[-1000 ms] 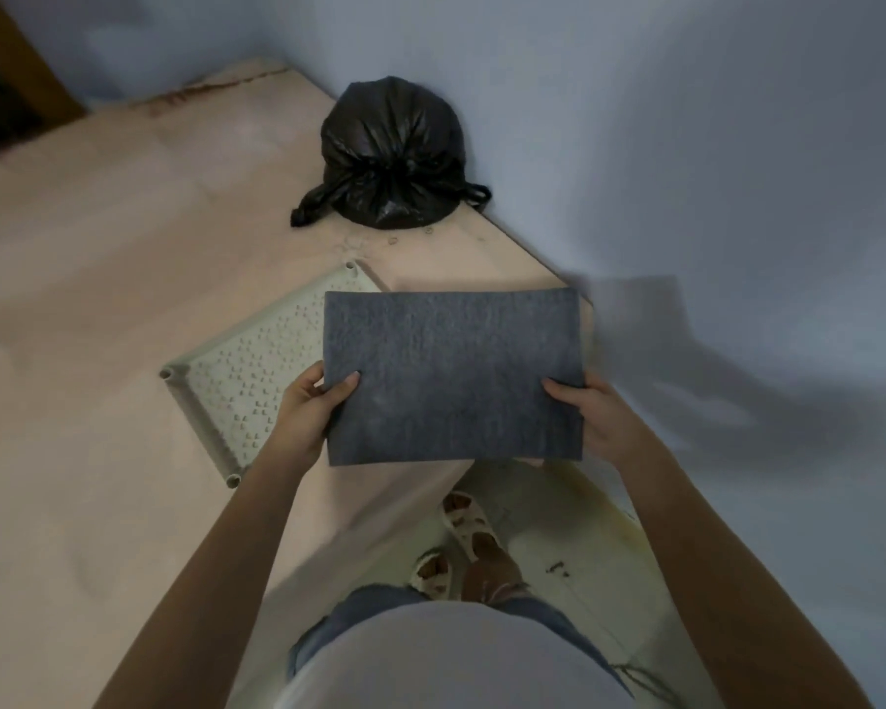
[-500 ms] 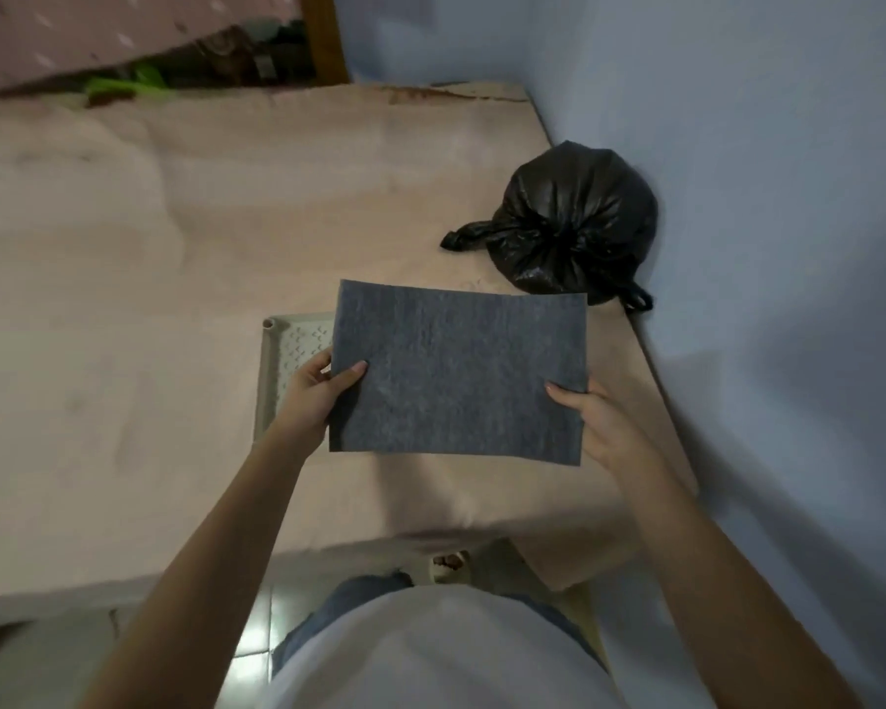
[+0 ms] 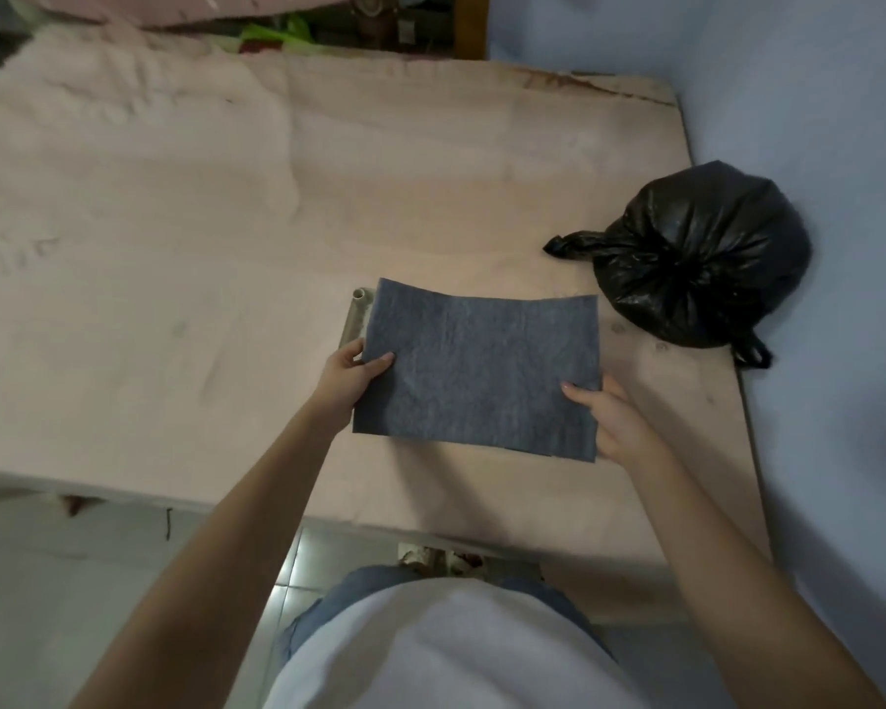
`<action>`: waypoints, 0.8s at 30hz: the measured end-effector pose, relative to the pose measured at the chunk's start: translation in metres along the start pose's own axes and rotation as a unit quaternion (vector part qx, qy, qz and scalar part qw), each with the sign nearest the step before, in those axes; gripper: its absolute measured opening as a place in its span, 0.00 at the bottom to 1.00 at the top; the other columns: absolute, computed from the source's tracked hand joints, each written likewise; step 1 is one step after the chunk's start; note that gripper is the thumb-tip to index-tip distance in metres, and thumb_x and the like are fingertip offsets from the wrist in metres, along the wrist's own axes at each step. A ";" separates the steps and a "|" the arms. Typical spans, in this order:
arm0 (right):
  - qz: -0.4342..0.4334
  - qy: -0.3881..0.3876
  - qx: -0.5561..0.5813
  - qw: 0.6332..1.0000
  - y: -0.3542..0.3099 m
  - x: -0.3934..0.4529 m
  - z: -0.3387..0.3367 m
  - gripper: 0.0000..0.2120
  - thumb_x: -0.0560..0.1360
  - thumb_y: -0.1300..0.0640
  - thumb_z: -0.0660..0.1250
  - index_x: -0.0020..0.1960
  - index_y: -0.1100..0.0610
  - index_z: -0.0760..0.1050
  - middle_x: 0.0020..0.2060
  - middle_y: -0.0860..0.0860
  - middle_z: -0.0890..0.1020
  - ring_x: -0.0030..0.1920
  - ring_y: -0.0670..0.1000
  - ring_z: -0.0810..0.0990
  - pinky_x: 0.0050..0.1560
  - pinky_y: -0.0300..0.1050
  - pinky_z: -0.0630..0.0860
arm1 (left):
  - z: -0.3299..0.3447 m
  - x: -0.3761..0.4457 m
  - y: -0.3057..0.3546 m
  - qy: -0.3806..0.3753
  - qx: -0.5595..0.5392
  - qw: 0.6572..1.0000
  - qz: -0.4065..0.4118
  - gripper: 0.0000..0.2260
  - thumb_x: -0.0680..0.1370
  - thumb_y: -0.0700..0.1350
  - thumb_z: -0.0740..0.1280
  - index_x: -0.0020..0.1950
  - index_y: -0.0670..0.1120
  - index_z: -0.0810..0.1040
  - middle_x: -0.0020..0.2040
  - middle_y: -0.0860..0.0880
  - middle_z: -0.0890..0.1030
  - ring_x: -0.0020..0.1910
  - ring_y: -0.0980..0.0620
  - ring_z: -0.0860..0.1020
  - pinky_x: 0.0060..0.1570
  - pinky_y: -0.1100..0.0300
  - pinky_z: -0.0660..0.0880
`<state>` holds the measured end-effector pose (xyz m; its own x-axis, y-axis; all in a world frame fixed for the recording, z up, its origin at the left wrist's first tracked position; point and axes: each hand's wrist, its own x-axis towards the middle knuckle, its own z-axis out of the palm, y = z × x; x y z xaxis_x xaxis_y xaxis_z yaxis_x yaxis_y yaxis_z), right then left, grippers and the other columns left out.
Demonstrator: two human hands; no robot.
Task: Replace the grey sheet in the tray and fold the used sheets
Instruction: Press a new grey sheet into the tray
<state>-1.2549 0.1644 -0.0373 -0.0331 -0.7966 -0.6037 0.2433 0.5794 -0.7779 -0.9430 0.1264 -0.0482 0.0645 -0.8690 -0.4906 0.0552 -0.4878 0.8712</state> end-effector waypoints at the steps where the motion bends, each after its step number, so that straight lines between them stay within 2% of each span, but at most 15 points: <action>1: 0.002 0.004 -0.003 1.000 -0.001 0.002 0.002 0.19 0.77 0.62 0.66 0.67 0.59 0.71 0.60 0.57 0.79 0.59 0.58 0.78 0.61 0.60 0.74 | -0.001 0.004 0.000 0.000 0.005 1.000 -0.005 0.05 0.75 0.42 0.71 0.49 0.48 0.79 0.50 0.46 0.82 0.49 0.45 0.81 0.51 0.50 0.79; 5: 0.003 0.027 -0.022 0.999 -0.002 0.006 0.009 0.19 0.77 0.62 0.65 0.67 0.59 0.70 0.60 0.56 0.78 0.59 0.58 0.77 0.61 0.61 0.73 | -0.001 0.018 -0.002 0.003 0.023 1.000 -0.016 0.06 0.75 0.42 0.71 0.51 0.49 0.79 0.49 0.47 0.82 0.49 0.46 0.80 0.49 0.52 0.78; 8: 0.000 0.043 -0.044 0.998 0.000 0.010 0.016 0.19 0.78 0.62 0.64 0.68 0.57 0.69 0.59 0.55 0.78 0.58 0.56 0.77 0.59 0.57 0.75 | -0.002 0.029 -0.004 0.001 0.041 0.999 -0.025 0.07 0.75 0.41 0.70 0.53 0.47 0.79 0.50 0.45 0.82 0.49 0.45 0.80 0.49 0.52 0.78; 10: 0.001 0.054 -0.063 0.997 0.001 0.012 0.019 0.19 0.78 0.61 0.64 0.68 0.56 0.69 0.60 0.55 0.77 0.58 0.56 0.77 0.58 0.56 0.75 | -0.001 0.033 -0.005 0.002 0.094 0.995 -0.010 0.06 0.76 0.40 0.69 0.52 0.46 0.78 0.49 0.45 0.81 0.48 0.45 0.79 0.50 0.52 0.78; 13: 0.005 0.072 -0.076 0.994 0.003 0.014 0.019 0.20 0.78 0.61 0.64 0.69 0.56 0.68 0.60 0.54 0.77 0.59 0.56 0.76 0.60 0.58 0.74 | 0.004 0.035 -0.004 0.002 0.197 0.979 0.045 0.04 0.77 0.40 0.66 0.50 0.46 0.76 0.44 0.50 0.79 0.45 0.49 0.77 0.44 0.58 0.74; 16: 0.004 0.089 -0.081 0.993 0.004 0.014 0.016 0.20 0.78 0.61 0.65 0.69 0.55 0.68 0.59 0.53 0.77 0.58 0.55 0.77 0.59 0.58 0.74 | 0.007 0.037 -0.005 0.010 0.264 0.961 0.080 0.00 0.77 0.41 0.65 0.47 0.45 0.75 0.40 0.51 0.77 0.41 0.50 0.74 0.41 0.58 0.68; 20: -0.012 0.100 -0.097 0.990 0.005 0.014 0.019 0.18 0.78 0.61 0.65 0.67 0.55 0.69 0.57 0.53 0.78 0.54 0.53 0.78 0.53 0.52 0.76 | 0.006 0.038 -0.009 0.028 0.251 0.965 0.078 0.03 0.77 0.41 0.66 0.45 0.44 0.73 0.39 0.51 0.75 0.42 0.49 0.73 0.42 0.58 0.67; 24: -0.026 0.108 -0.114 0.987 0.007 0.017 0.025 0.16 0.77 0.60 0.66 0.64 0.54 0.71 0.55 0.51 0.79 0.55 0.52 0.78 0.56 0.52 0.76 | -0.001 0.042 -0.014 0.041 0.251 0.964 0.079 0.04 0.77 0.43 0.66 0.45 0.44 0.72 0.42 0.48 0.77 0.43 0.48 0.74 0.41 0.59 0.66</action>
<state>-1.2299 0.1505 -0.0492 -0.2512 -0.7857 -0.5654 0.0125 0.5814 -0.8135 -0.9401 0.0968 -0.0806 0.1131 -0.9360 -0.3333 -0.4493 -0.3474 0.8231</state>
